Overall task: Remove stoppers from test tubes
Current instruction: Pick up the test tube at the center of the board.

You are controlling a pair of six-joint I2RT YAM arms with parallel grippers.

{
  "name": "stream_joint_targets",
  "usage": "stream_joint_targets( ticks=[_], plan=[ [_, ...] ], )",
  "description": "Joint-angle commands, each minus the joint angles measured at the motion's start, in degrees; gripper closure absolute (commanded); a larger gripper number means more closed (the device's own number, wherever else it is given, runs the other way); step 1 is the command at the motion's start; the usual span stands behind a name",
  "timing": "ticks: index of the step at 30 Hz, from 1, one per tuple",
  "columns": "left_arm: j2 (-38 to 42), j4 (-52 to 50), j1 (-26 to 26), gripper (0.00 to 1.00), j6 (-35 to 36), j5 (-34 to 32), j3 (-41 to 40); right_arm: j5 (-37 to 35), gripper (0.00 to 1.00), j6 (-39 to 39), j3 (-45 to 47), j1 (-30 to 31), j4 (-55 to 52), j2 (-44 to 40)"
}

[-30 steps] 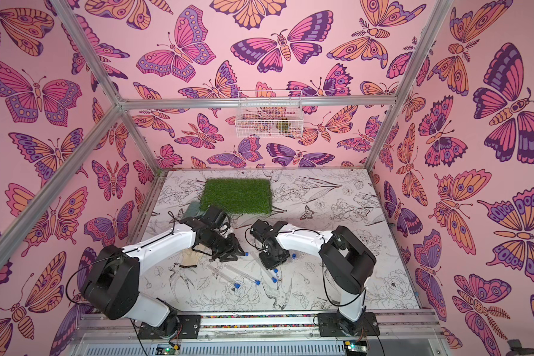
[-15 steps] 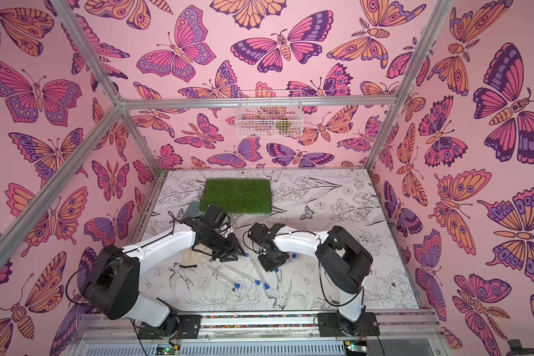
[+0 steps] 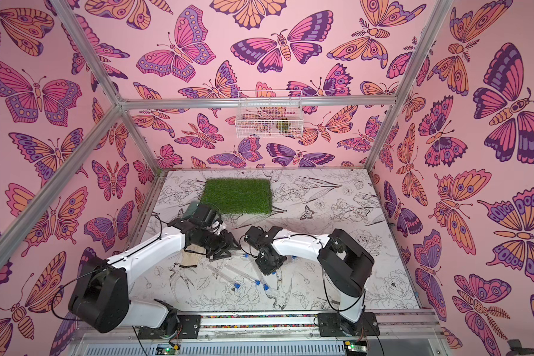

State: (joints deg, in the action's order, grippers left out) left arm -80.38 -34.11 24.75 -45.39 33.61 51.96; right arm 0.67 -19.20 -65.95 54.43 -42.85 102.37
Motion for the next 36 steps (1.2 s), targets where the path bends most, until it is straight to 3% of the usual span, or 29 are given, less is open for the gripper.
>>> stream_joint_targets(
  ticks=[1, 7, 12, 18, 25, 30, 32, 36],
  plan=[
    [2.8, 1.6, -0.3, 0.34, 3.8, 1.2, 0.3, 3.3, 0.8, 0.8, -0.8, -1.2, -1.4, -5.3],
    [6.0, 5.1, -2.1, 0.0, 7.8, 5.5, 1.4, 14.3, 0.8, 3.3, -1.6, -5.1, -1.5, -11.7],
    [9.2, 9.7, -3.3, 0.0, 9.3, 10.3, 1.5, 24.1, 0.8, 4.1, -2.9, -7.4, -1.9, -15.7],
    [9.0, 14.9, -3.3, 0.0, 8.7, 14.5, 1.5, 30.9, 0.8, 3.7, -3.5, -7.6, 0.9, -18.0],
    [4.8, 14.9, -3.2, 0.14, 7.6, 17.5, 3.0, 32.7, 0.8, 2.7, -3.3, -7.6, 3.3, -19.6],
    [3.8, 15.0, -2.9, 0.34, 7.0, 17.5, 3.9, 33.9, 0.8, 1.4, -2.9, -7.4, 5.1, -20.5],
    [3.5, 15.0, -2.9, 0.35, 6.8, 17.7, 4.2, 33.7, 0.8, 1.3, -2.9, -7.4, 5.0, -20.5],
    [3.0, 15.4, -2.8, 0.47, 6.5, 18.3, 4.7, 33.1, 0.8, 1.3, -2.4, -7.5, 5.1, -21.0]
  ],
)
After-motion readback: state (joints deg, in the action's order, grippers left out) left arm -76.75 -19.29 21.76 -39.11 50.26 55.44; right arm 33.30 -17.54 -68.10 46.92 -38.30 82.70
